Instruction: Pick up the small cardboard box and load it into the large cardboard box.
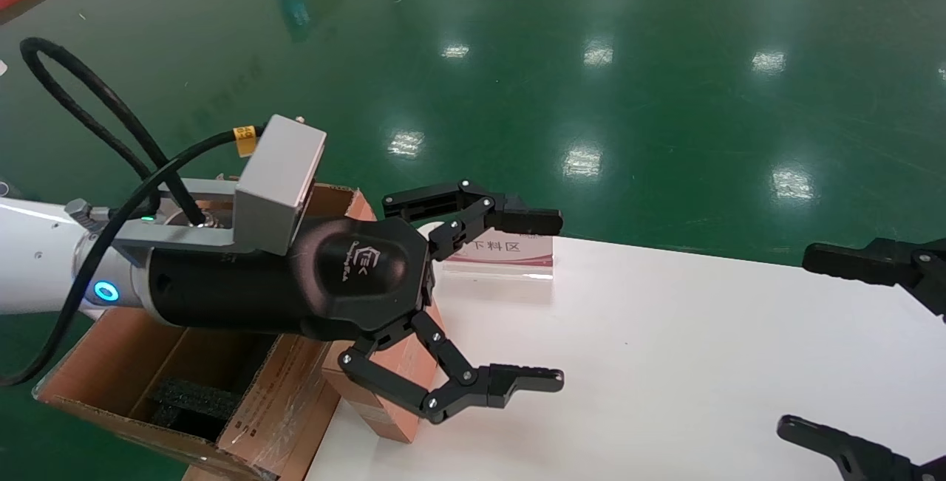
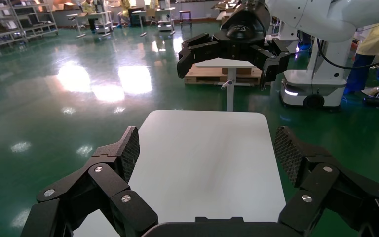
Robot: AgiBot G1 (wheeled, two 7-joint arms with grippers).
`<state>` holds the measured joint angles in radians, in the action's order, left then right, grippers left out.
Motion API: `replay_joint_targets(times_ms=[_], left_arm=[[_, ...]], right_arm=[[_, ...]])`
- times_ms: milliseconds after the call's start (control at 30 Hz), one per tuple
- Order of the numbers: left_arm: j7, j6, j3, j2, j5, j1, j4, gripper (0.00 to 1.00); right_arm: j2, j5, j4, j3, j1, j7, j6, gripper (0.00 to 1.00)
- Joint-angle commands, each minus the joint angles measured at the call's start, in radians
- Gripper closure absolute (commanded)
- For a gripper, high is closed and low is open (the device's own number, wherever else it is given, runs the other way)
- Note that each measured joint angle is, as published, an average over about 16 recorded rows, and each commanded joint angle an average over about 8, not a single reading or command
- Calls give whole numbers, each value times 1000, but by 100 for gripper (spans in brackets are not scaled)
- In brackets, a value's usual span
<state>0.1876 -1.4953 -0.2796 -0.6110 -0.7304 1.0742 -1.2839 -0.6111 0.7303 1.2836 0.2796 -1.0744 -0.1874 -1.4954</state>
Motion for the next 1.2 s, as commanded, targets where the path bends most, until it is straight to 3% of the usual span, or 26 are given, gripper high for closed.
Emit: replay_joint_targets(times_ms=[33, 500, 867, 1200], left_arm=[[0, 0, 0, 0, 0, 0, 0, 0], [10, 7, -19, 10, -55, 17, -15, 0], [77, 11, -147, -1, -409, 207, -61, 0], [259, -49, -310, -83, -742, 436, -62, 0]], right_arm=[[0, 0, 0, 0, 0, 0, 0, 0], [0, 0, 0, 0, 0, 0, 0, 0], [0, -1, -1, 1, -1, 1, 0, 0], [0, -1, -1, 2, -1, 1, 0, 0]])
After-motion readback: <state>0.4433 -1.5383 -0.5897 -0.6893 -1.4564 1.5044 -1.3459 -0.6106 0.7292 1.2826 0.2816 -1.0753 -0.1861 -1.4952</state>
